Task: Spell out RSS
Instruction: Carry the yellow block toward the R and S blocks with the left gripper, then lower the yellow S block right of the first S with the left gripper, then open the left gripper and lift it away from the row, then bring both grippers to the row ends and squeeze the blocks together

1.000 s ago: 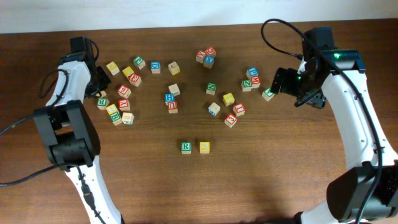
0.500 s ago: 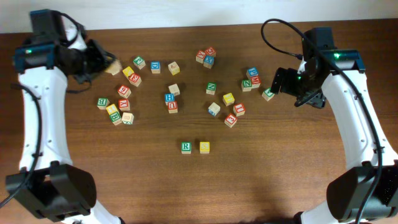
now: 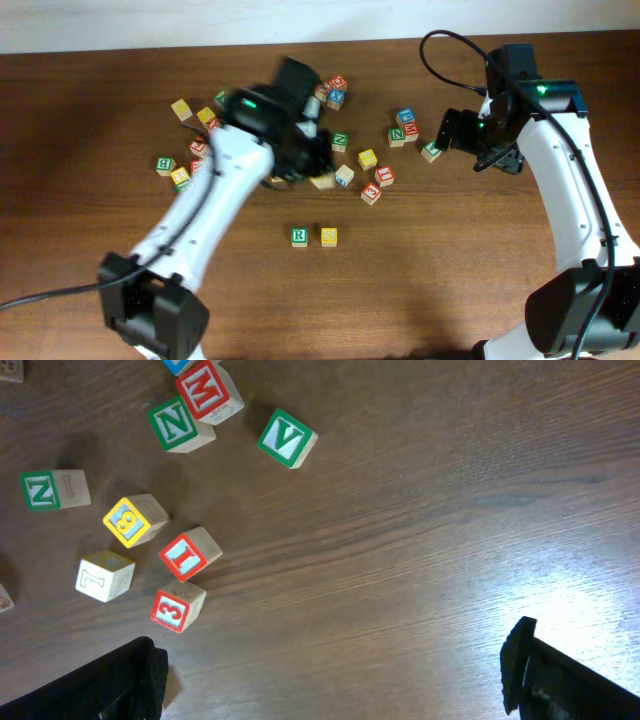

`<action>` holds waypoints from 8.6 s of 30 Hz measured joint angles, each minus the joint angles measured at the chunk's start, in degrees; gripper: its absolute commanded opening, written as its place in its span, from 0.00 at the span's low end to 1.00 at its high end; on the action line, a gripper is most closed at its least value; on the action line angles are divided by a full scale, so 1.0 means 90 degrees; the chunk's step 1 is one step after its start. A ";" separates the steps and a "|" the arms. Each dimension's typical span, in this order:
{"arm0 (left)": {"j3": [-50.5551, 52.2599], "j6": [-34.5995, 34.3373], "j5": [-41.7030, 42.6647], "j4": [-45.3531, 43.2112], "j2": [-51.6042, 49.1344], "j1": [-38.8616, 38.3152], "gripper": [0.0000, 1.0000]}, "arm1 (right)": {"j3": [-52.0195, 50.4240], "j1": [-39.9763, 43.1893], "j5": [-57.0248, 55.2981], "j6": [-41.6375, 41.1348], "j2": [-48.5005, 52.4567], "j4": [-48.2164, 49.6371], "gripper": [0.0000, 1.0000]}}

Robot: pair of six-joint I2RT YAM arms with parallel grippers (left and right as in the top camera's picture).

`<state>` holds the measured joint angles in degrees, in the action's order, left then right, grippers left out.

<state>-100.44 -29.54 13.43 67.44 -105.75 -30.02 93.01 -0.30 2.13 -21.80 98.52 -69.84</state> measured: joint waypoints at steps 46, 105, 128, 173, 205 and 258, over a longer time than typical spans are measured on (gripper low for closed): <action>0.3101 -0.1469 -0.2586 -0.3113 -0.0673 -0.2271 0.06 | 0.0000 0.0000 -0.0002 0.0002 0.0000 0.0002 0.98; 0.3101 -0.2079 -0.3189 -0.2783 -0.0699 -0.2120 0.32 | 0.0000 0.0000 -0.0002 0.0000 0.0000 0.0002 0.98; 0.2057 -0.2081 -0.3215 -0.1620 -0.0702 -0.2108 0.46 | 0.0000 0.0000 -0.0002 0.0002 0.0000 0.0002 0.98; 0.4932 0.0593 -0.0884 -0.2361 0.2021 0.2375 0.00 | -0.1591 -0.1124 0.1404 0.0663 0.0002 0.0143 0.04; 0.5187 0.0833 0.0794 -0.3405 0.0629 0.1758 0.00 | -0.3696 -0.3135 0.1829 -0.1110 0.0658 0.3898 0.04; 0.5221 0.0724 0.0631 -0.3691 0.0617 0.1241 0.00 | -0.3694 -0.3451 0.1892 -0.1049 0.0775 0.4367 0.04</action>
<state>-53.45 -23.03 19.11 34.22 -100.20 -18.85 59.77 -31.35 19.16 -31.24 105.49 -30.55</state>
